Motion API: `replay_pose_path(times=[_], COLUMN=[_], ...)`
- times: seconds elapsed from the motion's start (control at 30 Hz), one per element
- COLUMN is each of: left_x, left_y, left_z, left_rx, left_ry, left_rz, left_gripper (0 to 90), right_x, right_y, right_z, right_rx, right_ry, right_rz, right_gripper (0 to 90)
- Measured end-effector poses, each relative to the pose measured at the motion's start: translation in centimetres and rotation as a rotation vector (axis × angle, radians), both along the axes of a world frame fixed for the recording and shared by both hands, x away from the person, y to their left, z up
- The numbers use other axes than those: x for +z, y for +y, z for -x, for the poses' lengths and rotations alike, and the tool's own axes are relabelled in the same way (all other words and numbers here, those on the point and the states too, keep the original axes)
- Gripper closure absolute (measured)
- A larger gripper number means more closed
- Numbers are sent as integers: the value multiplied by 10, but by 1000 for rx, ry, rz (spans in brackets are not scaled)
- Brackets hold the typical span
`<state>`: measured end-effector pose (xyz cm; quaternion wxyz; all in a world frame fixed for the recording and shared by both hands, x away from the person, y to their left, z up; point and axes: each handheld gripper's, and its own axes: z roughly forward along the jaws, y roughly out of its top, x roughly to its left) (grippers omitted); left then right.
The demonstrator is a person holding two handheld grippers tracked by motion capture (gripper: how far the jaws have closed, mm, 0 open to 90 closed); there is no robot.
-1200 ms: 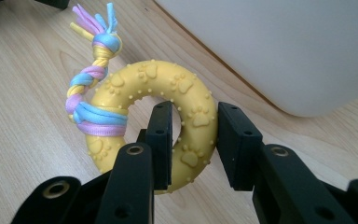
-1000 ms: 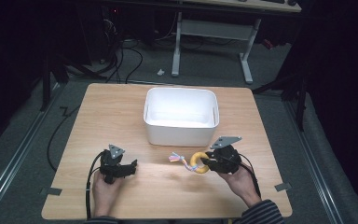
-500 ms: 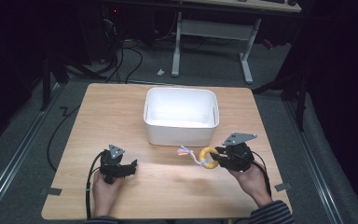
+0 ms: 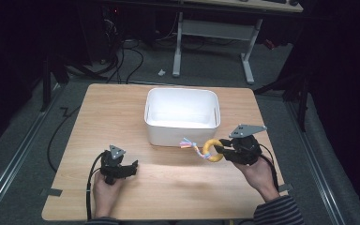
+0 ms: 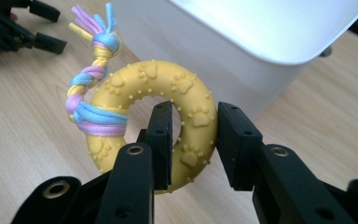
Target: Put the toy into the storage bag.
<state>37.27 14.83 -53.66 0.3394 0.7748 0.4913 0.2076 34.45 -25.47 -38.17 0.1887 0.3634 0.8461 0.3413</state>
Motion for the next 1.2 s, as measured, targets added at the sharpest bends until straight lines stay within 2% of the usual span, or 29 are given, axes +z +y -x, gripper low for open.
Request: replay_pose_path(times=[0.23,0.57,0.67,0.9,1.2], left_x=[0,0,0,0,0], left_y=[0,0,0,0,0], left_z=[0,0,0,0,0], left_rx=[0,0,0,0,0], left_ry=[0,0,0,0,0], left_rz=[0,1,1,1,2], left_gripper=[170,170,170,170,171], right_x=[23,43,46,50,56], right_y=[5,12,14,22,24], right_z=[-9,-25,-32,-46,-64], right_rx=[23,28,31,26,-4], right_ry=[-18,-32,-23,-18,-18], right_rz=[-23,-26,-38,-13,-30], right_gripper=[678,678,679,678,678])
